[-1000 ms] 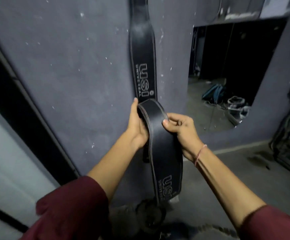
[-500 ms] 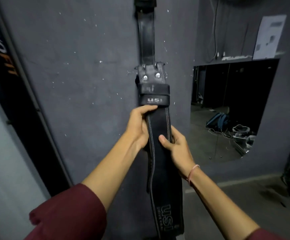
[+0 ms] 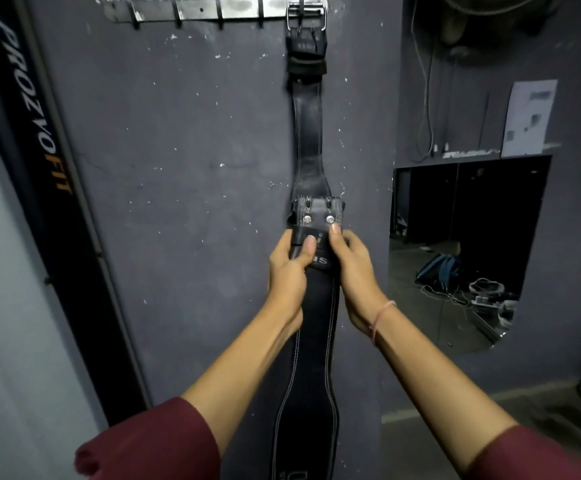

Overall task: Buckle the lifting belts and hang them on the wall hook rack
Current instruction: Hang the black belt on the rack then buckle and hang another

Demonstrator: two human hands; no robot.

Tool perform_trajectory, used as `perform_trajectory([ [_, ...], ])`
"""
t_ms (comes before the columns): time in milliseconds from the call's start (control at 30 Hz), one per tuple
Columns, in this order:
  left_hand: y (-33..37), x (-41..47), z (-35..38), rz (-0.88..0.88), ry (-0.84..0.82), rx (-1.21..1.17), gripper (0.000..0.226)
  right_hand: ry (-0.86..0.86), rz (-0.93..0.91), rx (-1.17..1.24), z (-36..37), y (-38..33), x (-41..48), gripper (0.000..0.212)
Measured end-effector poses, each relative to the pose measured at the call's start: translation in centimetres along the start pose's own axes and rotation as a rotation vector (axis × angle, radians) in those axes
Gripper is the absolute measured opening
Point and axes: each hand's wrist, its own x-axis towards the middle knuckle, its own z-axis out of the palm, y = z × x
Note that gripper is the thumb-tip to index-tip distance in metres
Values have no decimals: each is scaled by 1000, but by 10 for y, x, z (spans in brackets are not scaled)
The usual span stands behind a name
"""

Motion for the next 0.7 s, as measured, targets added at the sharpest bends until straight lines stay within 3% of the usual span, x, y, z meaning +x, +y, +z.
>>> perform_trajectory([
  [133, 3, 5, -7, 38, 7, 23, 34, 96, -110, -179, 6, -17, 34, 37],
  [267, 12, 13, -10, 136, 32, 17, 16, 49, -223, -141, 17, -2, 16, 15],
  [400, 15, 11, -10, 136, 50, 23, 17, 2, -228, -106, 16, 39, -22, 40],
  [500, 12, 13, -16, 132, 65, -4, 14, -14, -129, -82, 17, 38, -18, 25],
  [600, 14, 18, -14, 143, 27, -33, 16, 89, -180, -97, 21, 23, -4, 15],
  [700, 28, 24, -8, 184, 49, -41, 10, 76, -186, -66, 20, 36, -16, 8],
])
